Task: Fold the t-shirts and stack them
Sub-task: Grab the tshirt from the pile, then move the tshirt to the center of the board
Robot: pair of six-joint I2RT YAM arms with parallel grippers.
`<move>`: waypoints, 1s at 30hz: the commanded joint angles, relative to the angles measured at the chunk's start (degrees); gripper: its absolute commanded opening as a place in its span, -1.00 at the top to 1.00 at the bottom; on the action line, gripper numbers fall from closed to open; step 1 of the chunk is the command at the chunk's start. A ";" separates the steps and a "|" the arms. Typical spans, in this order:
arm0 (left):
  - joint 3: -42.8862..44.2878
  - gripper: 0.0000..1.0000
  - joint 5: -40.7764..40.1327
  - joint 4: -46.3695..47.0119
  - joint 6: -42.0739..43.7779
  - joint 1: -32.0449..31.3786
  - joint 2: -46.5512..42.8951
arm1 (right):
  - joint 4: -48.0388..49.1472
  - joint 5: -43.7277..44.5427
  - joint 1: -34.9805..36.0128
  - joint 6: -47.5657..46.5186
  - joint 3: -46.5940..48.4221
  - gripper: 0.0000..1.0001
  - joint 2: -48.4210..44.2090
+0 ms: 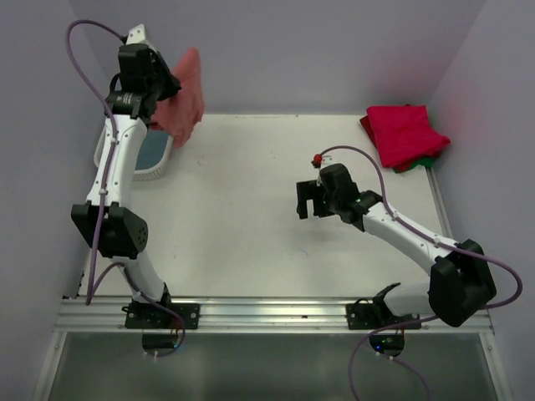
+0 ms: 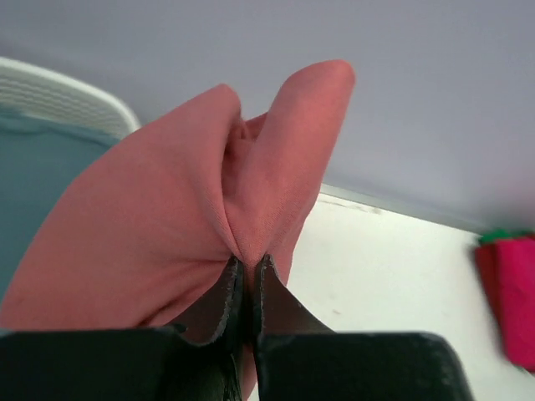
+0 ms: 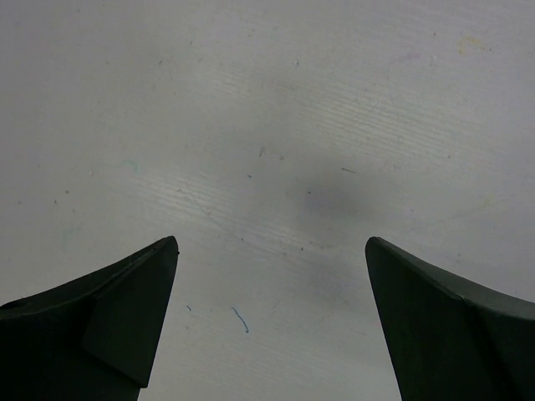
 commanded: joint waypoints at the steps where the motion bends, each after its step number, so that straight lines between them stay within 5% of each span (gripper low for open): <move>1: -4.14 1.00 10.33 3.40 -2.87 -2.29 -7.45 | 0.68 4.79 -0.28 1.77 0.02 -0.98 -4.19; 12: -28.82 1.00 29.69 14.13 -11.22 -9.84 -21.78 | -4.60 25.53 -0.54 10.21 -2.18 -0.98 -17.89; 22: -44.66 1.00 25.74 18.34 -15.16 -25.83 -29.26 | -5.30 30.19 -0.63 10.13 -4.64 -0.98 -28.01; 25: -48.79 1.00 32.23 27.72 -21.47 -32.60 -28.21 | -6.00 30.90 -0.63 10.13 -4.73 -0.98 -27.93; 27: -55.19 1.00 35.48 44.22 -25.79 -36.38 -29.43 | -6.18 31.16 -0.63 10.13 -4.73 -0.98 -28.01; 30: -70.56 1.00 30.26 61.66 -38.71 -34.40 -35.66 | -6.53 30.81 -0.54 10.04 -4.29 -0.98 -27.75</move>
